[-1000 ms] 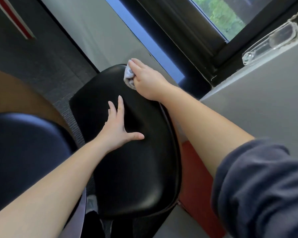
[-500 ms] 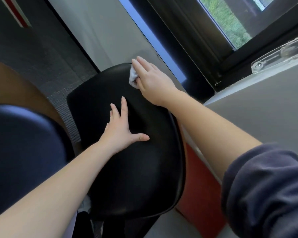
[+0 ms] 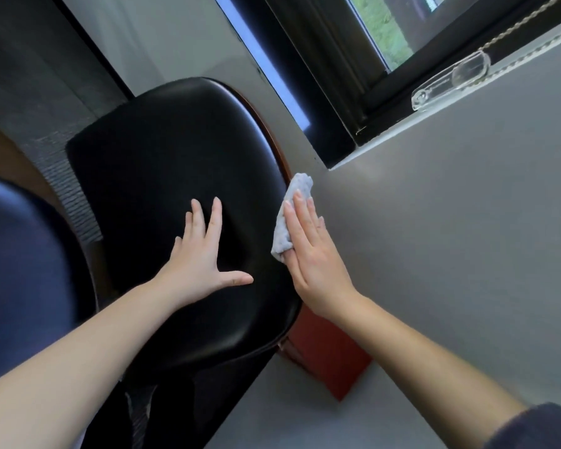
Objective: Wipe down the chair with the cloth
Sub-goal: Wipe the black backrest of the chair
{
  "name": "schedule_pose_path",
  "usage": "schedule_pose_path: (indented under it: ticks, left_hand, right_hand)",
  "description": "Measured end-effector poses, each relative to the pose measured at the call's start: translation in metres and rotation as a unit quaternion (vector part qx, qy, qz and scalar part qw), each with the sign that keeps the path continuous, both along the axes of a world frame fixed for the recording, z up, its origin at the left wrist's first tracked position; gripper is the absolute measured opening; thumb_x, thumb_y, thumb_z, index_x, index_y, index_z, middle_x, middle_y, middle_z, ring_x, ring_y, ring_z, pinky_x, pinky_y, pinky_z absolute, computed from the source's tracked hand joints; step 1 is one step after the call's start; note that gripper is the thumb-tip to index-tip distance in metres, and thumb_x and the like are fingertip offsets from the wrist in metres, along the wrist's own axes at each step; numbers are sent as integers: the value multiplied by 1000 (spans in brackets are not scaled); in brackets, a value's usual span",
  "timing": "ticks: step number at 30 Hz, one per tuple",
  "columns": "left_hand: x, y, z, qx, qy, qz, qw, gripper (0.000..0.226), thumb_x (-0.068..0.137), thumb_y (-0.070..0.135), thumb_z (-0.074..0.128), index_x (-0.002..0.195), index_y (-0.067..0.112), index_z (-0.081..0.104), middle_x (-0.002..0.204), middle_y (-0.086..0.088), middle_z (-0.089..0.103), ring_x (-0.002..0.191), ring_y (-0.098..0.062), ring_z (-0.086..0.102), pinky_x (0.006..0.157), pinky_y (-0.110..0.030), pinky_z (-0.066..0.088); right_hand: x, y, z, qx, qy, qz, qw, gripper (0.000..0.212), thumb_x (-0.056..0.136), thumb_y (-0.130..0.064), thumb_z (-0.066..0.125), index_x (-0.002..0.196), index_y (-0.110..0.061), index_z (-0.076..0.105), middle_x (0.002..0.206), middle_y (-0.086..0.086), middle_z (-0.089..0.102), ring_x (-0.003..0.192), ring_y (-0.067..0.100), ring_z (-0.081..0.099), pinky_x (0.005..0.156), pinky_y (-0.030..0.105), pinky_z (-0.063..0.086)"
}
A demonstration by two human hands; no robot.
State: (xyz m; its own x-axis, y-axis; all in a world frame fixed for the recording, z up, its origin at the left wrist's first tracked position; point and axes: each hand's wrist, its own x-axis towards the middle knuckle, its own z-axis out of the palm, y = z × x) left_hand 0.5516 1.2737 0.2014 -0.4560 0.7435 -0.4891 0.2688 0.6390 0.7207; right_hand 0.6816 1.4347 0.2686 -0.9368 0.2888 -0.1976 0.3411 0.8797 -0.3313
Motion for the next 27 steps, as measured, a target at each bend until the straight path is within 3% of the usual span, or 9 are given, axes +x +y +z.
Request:
schedule_pose_path:
  ticks: [6, 10, 12, 17, 23, 25, 27]
  left_hand:
    - [27, -20, -1, -4, 17, -45, 999, 136, 68, 67, 71, 147, 28, -31, 155, -11, -35, 148, -28, -20, 119, -55, 8]
    - [35, -30, -6, -7, 31, -55, 998, 133, 69, 69, 70, 148, 29, -29, 156, -7, -35, 148, -26, -19, 119, -54, 9]
    - [36, -30, -7, -2, 38, -50, 998, 132, 69, 68, 70, 149, 29, -28, 157, -7, -33, 149, -25, -17, 119, -54, 9]
    - [36, -31, -10, 6, 48, -46, 998, 132, 68, 68, 70, 149, 28, -26, 158, -8, -29, 149, -26, -15, 119, -54, 10]
    - [36, -32, -10, -6, 71, -62, 996, 132, 68, 72, 66, 149, 24, -27, 158, -12, -28, 150, -29, -13, 119, -55, 11]
    - [35, -31, -9, -6, 71, -62, 996, 132, 69, 72, 66, 149, 25, -27, 158, -12, -28, 150, -29, -13, 119, -55, 11]
    - [35, -31, -9, -5, 70, -63, 996, 132, 69, 71, 66, 150, 24, -27, 158, -12, -28, 150, -29, -13, 119, -55, 10]
  right_hand:
    - [52, -34, -17, 53, 43, 6, 998, 57, 104, -22, 34, 153, -2, 13, 163, 16, 7, 150, 37, 0, 121, 54, 14]
    - [77, -50, -26, 119, 60, 46, 990, 52, 106, -26, 25, 153, -5, 14, 164, 6, 0, 150, 38, 3, 121, 52, 13]
    - [84, -58, -29, 136, 70, 53, 987, 50, 107, -25, 25, 151, -3, 18, 163, 8, 6, 149, 40, 5, 121, 52, 14]
    - [88, -74, -36, 138, 96, 20, 986, 45, 106, -17, 32, 145, 6, 29, 158, 15, 17, 145, 49, 13, 116, 59, 23]
    - [92, -83, -29, 132, 72, 18, 989, 53, 102, -19, 45, 147, 4, 28, 163, 13, 7, 148, 45, 9, 116, 58, 23]
    - [91, -84, -18, 128, 56, 9, 990, 61, 90, -24, 56, 145, 0, 40, 159, 18, 21, 148, 42, 16, 117, 56, 24]
    - [86, -84, -9, 121, 79, -19, 989, 50, 85, -28, 61, 129, -4, 61, 152, 16, 38, 144, 37, 30, 116, 48, 29]
